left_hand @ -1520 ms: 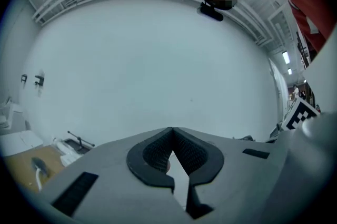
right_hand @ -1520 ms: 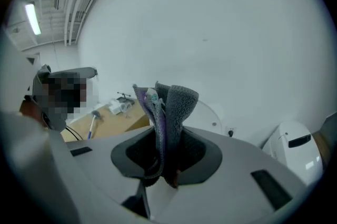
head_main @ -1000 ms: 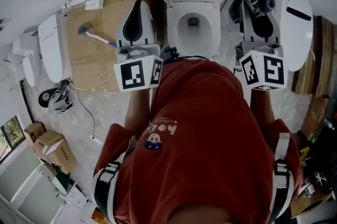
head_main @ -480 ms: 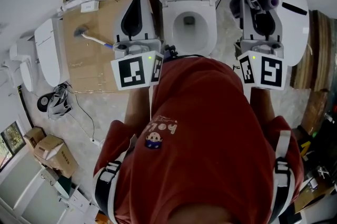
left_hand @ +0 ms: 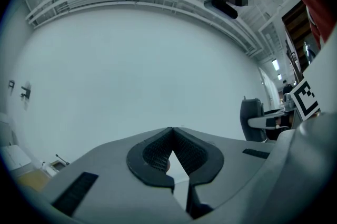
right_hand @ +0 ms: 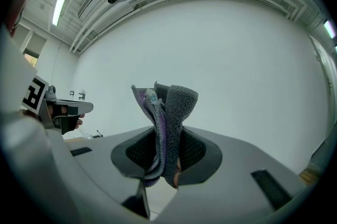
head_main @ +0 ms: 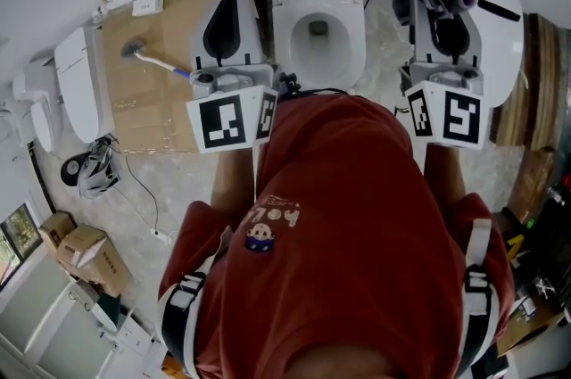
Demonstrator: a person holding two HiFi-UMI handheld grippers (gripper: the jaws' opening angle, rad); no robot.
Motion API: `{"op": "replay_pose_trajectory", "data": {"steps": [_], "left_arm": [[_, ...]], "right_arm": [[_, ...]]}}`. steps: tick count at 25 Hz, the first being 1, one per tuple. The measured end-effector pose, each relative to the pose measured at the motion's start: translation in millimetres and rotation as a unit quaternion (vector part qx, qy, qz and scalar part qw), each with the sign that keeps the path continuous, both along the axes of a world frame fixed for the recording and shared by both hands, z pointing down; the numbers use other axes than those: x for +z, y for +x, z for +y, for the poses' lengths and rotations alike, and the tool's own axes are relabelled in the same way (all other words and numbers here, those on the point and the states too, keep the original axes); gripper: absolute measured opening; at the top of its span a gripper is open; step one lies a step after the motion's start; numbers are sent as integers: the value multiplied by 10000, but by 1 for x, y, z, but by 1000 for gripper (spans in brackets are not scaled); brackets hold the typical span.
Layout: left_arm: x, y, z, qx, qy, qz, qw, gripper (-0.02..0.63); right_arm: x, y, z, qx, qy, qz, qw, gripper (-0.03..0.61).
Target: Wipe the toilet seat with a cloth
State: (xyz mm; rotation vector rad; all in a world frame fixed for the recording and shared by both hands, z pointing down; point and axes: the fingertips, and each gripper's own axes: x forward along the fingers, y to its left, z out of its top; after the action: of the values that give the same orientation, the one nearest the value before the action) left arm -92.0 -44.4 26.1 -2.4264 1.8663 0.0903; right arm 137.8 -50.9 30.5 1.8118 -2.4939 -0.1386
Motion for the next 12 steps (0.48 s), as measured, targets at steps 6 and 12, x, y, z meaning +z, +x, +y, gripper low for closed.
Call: {"op": "replay_pose_trajectory", "data": {"steps": [6,12], "left_arm": [[2,1,2,-11,-24,-20,10000,14],[3,-1,3,-32,-52,-25,10000,14]], "right_arm": [[3,-3,0,-44,-18,9,10000,83],[6,-6,2,-71,-41,54,10000,83]]}}
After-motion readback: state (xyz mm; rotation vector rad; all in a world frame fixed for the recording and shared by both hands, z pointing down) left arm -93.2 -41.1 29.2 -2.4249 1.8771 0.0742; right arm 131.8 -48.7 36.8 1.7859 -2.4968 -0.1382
